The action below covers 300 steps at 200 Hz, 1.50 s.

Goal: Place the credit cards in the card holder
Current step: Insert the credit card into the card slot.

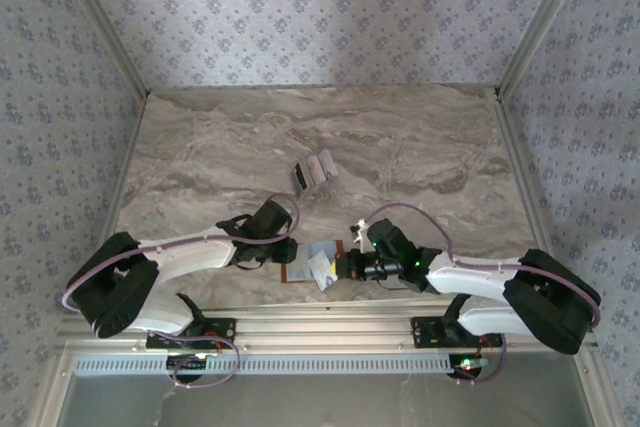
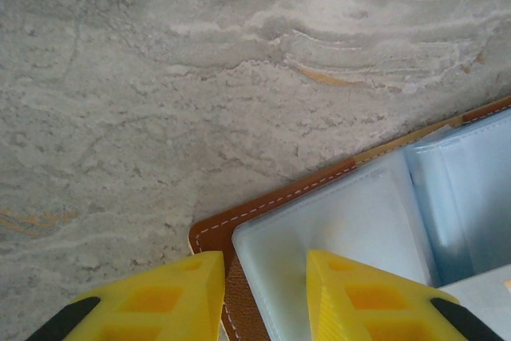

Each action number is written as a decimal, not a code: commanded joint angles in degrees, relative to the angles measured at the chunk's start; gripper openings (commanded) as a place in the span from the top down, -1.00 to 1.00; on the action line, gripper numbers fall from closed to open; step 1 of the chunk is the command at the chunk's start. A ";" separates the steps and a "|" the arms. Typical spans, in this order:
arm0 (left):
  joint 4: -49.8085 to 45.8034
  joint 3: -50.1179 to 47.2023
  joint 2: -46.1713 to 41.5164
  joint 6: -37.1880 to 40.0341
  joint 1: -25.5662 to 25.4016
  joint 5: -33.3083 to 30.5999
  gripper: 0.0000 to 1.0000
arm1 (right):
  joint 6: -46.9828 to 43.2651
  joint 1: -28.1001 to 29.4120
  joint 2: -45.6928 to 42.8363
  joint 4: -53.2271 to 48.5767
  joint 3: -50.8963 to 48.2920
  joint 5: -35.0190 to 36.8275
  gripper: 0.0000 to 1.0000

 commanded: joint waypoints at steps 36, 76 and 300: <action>-2.66 -0.07 2.34 0.08 -0.50 0.20 0.36 | 0.82 0.44 3.22 3.06 0.42 -0.84 1.00; -2.58 -0.06 2.45 -0.03 -0.51 0.35 0.36 | 0.94 0.37 5.12 4.15 1.56 0.54 1.00; -0.27 -4.02 1.40 -4.86 -2.41 1.33 0.37 | 7.15 4.47 17.84 15.72 5.99 8.11 1.00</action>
